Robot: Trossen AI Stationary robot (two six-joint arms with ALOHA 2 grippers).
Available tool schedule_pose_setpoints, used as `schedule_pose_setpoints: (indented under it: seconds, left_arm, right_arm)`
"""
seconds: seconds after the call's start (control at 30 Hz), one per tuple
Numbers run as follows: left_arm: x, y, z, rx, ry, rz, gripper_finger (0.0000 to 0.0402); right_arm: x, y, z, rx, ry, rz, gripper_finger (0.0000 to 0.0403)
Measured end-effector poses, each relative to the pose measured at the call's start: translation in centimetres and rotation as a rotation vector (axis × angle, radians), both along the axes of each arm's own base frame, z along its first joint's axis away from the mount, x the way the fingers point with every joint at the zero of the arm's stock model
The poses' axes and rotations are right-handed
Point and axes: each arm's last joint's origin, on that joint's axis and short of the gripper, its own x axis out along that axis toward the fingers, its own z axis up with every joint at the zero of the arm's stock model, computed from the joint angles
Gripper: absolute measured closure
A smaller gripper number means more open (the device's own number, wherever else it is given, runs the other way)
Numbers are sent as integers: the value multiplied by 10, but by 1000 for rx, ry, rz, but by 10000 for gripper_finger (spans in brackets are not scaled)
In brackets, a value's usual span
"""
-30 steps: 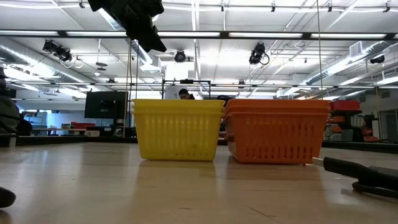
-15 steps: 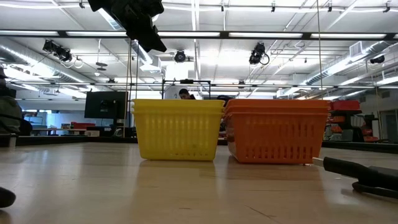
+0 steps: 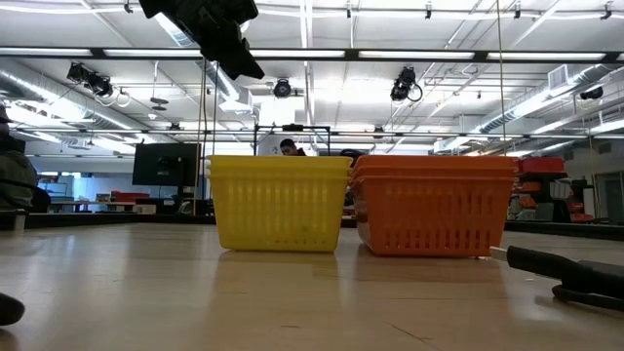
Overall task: Pick & Place USB Port
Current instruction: Put the right black charger cable into the yellow bin
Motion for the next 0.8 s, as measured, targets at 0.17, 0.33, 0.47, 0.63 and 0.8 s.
schedule_pose_setpoints:
  seconds: [0.17,0.33,0.47,0.63,0.8]
  left_arm:
    - [2,1,3,7,-39,6,369]
    - [5,2,6,11,-77,10,369]
    - [7,1,10,-15,-128,-23,369]
    - [15,-3,12,-42,-195,-113,369]
    - [31,-11,8,-23,-227,-151,369]
  right_arm:
    - [4,-31,27,-186,-111,51,377]
    - [16,-69,68,-356,-330,167,377]
    - [26,-98,102,-528,-518,268,377]
    - [46,-121,137,-740,-722,392,377]
    - [74,-135,164,-864,-860,541,377]
